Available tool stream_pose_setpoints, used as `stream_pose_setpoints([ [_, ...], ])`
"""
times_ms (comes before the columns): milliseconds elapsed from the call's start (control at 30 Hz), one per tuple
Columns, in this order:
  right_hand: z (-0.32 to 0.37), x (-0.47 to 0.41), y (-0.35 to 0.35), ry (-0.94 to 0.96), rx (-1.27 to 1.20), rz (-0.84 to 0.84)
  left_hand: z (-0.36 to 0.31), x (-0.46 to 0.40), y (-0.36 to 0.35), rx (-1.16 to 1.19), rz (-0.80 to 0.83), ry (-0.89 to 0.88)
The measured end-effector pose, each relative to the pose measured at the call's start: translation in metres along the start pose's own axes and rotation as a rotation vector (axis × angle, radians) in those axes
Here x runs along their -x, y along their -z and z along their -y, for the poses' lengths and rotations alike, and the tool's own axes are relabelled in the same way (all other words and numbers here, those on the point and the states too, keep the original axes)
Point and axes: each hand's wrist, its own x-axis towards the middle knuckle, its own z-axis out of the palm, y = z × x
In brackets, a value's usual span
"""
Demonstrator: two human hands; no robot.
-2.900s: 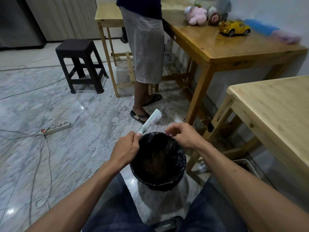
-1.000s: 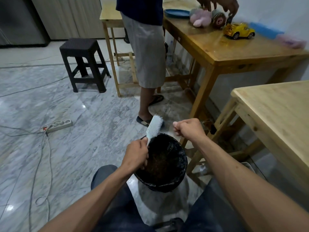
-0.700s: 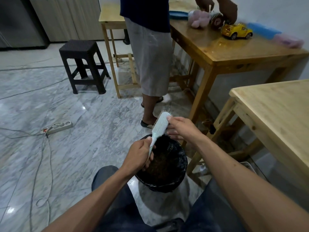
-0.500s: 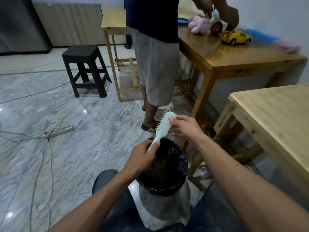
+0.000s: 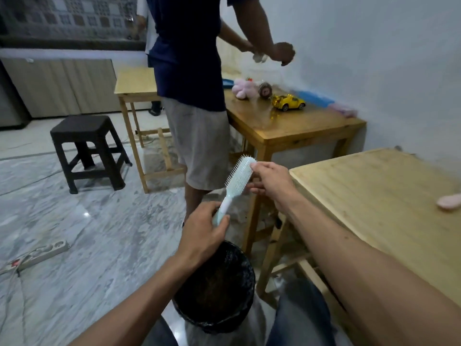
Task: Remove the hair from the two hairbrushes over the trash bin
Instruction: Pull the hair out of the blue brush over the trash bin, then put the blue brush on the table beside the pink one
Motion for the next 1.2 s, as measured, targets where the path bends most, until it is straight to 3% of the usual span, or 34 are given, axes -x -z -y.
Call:
stream_pose_setpoints([
  [267,0.058,0.02,0.099,0.112,0.045,-0.2,-0.088,-0.041,-0.029,0.043,-0.006,-0.228],
  [533,0.092,0.071,0.225,0.178,0.051,-0.486,-0.197,-0.037,-0.091,0.228,0.095,-0.363],
  [733,0.094,0.109,0.316,0.16,0.08,-0.686,-0.267,-0.015,-0.141,0.283,0.265,-0.486],
  [933,0.07,0.126,0.398,0.067,0.095,-0.877,-0.317,0.006,-0.192,0.229,0.41,-0.615],
  [1200,0.028,0.09,0.465,-0.072,0.157,-0.98,-0.343,0.002,-0.262,0.0,0.428,-0.675],
])
